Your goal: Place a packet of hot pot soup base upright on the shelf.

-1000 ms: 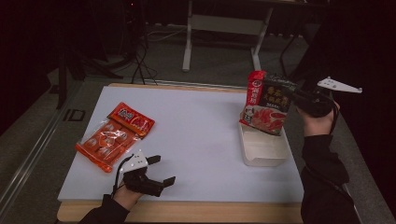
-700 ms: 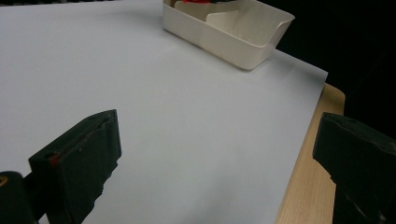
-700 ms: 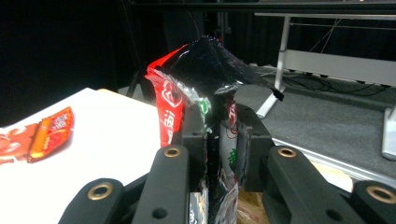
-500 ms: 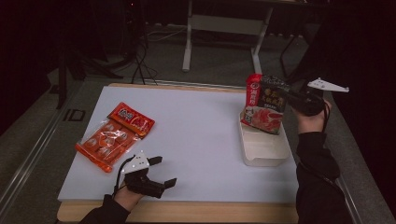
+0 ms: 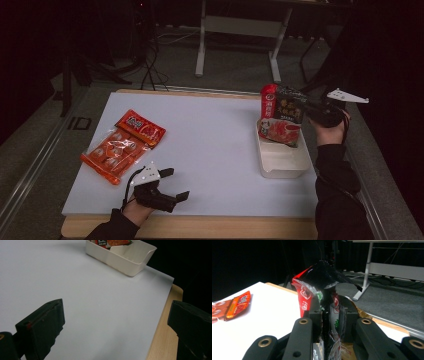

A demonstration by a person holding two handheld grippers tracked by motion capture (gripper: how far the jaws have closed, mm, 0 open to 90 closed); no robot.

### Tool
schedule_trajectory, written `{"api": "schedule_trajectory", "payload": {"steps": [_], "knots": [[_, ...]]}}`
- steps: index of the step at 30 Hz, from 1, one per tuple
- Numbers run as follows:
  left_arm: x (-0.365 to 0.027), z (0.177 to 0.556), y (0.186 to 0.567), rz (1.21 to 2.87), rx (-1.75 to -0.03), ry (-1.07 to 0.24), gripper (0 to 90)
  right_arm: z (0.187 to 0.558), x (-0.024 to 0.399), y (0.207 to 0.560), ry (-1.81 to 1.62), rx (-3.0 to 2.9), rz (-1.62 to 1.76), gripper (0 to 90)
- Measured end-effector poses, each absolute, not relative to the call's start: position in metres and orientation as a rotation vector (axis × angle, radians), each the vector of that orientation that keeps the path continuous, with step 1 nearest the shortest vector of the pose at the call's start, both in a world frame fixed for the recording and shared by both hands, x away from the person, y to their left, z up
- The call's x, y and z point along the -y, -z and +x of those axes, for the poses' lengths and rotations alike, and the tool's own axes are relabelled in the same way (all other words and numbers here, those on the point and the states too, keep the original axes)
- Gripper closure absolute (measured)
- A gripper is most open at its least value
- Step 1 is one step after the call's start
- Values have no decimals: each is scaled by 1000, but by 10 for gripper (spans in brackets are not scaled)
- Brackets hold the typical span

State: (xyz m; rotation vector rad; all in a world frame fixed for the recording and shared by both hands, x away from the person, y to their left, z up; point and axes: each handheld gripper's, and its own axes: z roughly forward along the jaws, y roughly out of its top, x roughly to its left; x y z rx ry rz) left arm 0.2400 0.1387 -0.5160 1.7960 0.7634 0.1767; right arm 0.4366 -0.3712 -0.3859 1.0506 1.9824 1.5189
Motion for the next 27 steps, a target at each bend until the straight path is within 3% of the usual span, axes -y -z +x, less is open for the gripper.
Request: {"api": "schedule_trajectory", "payload": {"steps": [18, 21, 27], "knots": [[-139, 240, 516, 1792, -766, -176, 14, 428, 371, 408, -1475, -2075, 1084, 687], [-140, 240, 516, 1786, -766, -173, 14, 422, 374, 408, -1446, -2071, 1115, 644], [-138, 241, 516, 1765, -761, -158, 14, 401, 381, 391, -1471, -1990, 1104, 441]]}}
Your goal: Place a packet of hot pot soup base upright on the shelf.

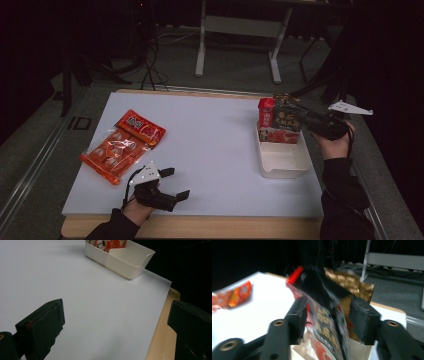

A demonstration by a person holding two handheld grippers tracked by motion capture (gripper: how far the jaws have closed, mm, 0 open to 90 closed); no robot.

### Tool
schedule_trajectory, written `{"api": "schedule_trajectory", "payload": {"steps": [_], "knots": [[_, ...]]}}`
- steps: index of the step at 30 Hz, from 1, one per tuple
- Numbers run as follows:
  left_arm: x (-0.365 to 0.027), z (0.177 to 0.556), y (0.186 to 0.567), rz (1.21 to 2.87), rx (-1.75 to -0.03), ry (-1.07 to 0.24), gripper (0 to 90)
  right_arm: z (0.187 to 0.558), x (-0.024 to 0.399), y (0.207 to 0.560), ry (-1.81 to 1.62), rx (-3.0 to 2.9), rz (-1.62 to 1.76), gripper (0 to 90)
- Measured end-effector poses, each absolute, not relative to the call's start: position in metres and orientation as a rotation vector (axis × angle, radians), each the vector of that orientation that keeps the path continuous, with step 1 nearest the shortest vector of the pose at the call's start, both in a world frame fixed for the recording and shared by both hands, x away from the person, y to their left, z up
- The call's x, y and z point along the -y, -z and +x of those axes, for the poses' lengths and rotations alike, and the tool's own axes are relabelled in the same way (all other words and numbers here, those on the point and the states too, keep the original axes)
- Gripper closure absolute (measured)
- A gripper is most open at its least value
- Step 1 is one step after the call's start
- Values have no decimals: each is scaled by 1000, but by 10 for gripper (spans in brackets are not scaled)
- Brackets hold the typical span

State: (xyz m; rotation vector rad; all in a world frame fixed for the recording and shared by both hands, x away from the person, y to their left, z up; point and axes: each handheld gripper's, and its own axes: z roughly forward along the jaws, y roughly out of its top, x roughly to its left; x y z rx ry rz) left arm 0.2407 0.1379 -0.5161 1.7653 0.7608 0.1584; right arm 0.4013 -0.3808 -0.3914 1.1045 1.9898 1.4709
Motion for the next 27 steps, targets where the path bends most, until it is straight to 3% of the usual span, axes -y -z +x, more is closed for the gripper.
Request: {"api": "schedule_trajectory", "payload": {"steps": [6, 15, 27], "knots": [[-137, 240, 515, 1792, -738, -202, 14, 383, 379, 372, -1501, -1957, 1039, 386], [-141, 240, 508, 1782, -750, -165, 34, 351, 355, 358, -1621, -1937, 1009, 160], [-151, 242, 497, 1822, -750, -150, 64, 328, 317, 387, -1669, -2082, 937, 161]]}}
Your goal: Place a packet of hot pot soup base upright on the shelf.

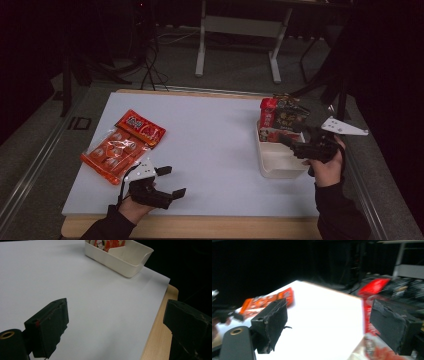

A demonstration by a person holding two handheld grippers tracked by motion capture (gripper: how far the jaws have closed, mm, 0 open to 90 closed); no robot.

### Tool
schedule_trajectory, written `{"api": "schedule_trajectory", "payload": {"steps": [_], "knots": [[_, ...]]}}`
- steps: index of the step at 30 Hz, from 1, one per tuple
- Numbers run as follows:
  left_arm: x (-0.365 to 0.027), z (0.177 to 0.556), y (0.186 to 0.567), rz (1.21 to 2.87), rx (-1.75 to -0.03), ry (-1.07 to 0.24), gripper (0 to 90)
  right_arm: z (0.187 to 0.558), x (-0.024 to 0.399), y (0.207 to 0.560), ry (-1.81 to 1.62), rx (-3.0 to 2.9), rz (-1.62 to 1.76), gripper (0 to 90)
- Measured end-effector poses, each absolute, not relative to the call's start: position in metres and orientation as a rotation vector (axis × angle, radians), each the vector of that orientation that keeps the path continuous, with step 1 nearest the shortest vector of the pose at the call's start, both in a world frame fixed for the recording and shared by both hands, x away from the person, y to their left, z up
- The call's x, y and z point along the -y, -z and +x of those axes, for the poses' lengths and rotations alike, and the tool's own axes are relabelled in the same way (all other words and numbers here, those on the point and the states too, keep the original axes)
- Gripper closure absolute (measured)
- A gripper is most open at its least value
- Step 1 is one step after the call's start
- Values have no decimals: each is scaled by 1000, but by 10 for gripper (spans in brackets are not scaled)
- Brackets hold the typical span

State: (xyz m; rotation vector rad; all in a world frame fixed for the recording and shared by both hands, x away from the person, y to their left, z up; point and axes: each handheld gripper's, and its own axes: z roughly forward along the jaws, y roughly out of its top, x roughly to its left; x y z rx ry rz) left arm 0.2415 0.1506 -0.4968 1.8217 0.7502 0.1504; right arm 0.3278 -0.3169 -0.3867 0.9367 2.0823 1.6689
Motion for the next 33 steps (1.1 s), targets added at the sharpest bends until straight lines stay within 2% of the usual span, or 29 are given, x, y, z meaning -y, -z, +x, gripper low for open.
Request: {"api": "schedule_trajectory", "payload": {"steps": [12, 18, 19, 25, 33], "knots": [[-178, 243, 478, 1842, -744, -201, 150, 299, 285, 402, -1675, -2213, 865, 168], [-206, 247, 476, 1817, -803, -254, 248, 284, 276, 401, -1690, -2244, 820, 167], [-211, 247, 477, 1813, -816, -264, 305, 283, 275, 401, -1695, -2245, 816, 167], [-237, 251, 482, 1819, -914, -312, 340, 277, 274, 405, -1693, -2257, 818, 167], [-277, 257, 482, 1826, -1043, -437, 527, 272, 271, 411, -1678, -2263, 814, 168]]}}
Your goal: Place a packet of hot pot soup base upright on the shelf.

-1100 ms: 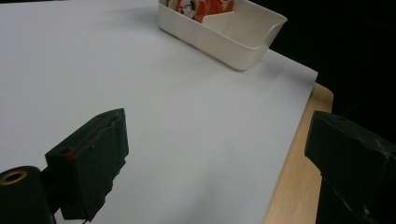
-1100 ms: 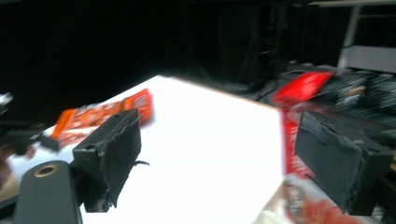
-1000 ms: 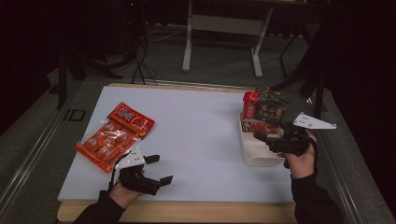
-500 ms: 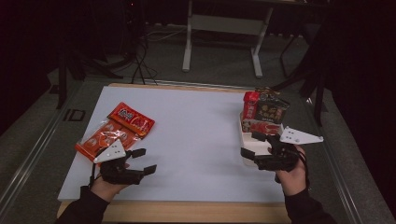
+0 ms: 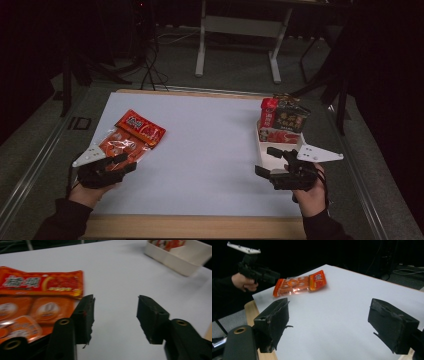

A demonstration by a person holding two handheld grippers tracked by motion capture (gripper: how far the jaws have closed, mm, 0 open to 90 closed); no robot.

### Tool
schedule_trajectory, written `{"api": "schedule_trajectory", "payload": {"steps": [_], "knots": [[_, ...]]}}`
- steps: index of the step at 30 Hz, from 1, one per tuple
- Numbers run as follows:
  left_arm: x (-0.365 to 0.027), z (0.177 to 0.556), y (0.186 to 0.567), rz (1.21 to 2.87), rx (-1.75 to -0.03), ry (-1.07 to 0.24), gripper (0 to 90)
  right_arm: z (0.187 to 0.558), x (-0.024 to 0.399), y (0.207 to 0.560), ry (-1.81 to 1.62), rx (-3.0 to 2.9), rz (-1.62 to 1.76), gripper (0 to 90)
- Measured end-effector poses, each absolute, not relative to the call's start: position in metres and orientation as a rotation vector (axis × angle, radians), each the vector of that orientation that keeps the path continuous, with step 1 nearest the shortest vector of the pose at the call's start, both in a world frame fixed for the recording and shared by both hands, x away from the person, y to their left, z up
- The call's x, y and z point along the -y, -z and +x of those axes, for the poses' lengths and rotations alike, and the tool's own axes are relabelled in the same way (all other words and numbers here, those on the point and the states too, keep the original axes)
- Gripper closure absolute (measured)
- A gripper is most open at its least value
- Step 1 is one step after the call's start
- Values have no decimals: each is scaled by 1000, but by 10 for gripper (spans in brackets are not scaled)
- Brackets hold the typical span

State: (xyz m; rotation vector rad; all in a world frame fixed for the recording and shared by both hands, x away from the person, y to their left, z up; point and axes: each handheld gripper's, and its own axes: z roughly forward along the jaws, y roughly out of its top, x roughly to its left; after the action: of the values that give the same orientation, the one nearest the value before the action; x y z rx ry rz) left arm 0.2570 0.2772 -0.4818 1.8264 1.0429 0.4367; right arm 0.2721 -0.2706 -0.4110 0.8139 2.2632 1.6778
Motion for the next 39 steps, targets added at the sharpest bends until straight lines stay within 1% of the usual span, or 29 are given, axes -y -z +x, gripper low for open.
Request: {"api": "schedule_trajectory", "payload": {"steps": [1, 2, 3, 5, 6, 8, 9, 10, 11, 18, 19, 25, 30, 39], "knots": [[-282, 259, 482, 1833, -1056, -448, 582, 271, 270, 411, -1677, -2266, 809, 168], [-286, 260, 482, 1835, -1082, -477, 612, 270, 269, 411, -1680, -2270, 804, 168], [-290, 262, 483, 1835, -1097, -478, 668, 269, 268, 411, -1684, -2270, 800, 168], [-298, 265, 485, 1837, -1128, -497, 731, 268, 267, 411, -1690, -2272, 792, 168], [-302, 268, 487, 1834, -1138, -485, 780, 268, 266, 411, -1692, -2270, 788, 169], [-308, 272, 490, 1834, -1169, -500, 825, 267, 266, 411, -1698, -2267, 786, 169], [-312, 275, 491, 1836, -1184, -498, 862, 267, 266, 411, -1699, -2267, 785, 170], [-312, 275, 491, 1836, -1184, -498, 879, 266, 266, 411, -1696, -2269, 783, 170], [-318, 279, 494, 1833, -1224, -507, 894, 266, 266, 411, -1694, -2272, 782, 170], [-334, 293, 503, 1837, -1309, -538, 898, 267, 266, 415, -1690, -2282, 796, 170], [-338, 297, 505, 1847, -1325, -564, 898, 268, 267, 416, -1686, -2285, 805, 170], [-351, 311, 511, 1860, -1386, -605, 899, 270, 266, 419, -1691, -2293, 808, 170], [-364, 319, 521, 1861, -1445, -599, 900, 270, 266, 420, -1691, -2299, 806, 170], [-372, 331, 534, 1881, -1505, -615, 900, 271, 263, 423, -1691, -2301, 810, 174]]}}
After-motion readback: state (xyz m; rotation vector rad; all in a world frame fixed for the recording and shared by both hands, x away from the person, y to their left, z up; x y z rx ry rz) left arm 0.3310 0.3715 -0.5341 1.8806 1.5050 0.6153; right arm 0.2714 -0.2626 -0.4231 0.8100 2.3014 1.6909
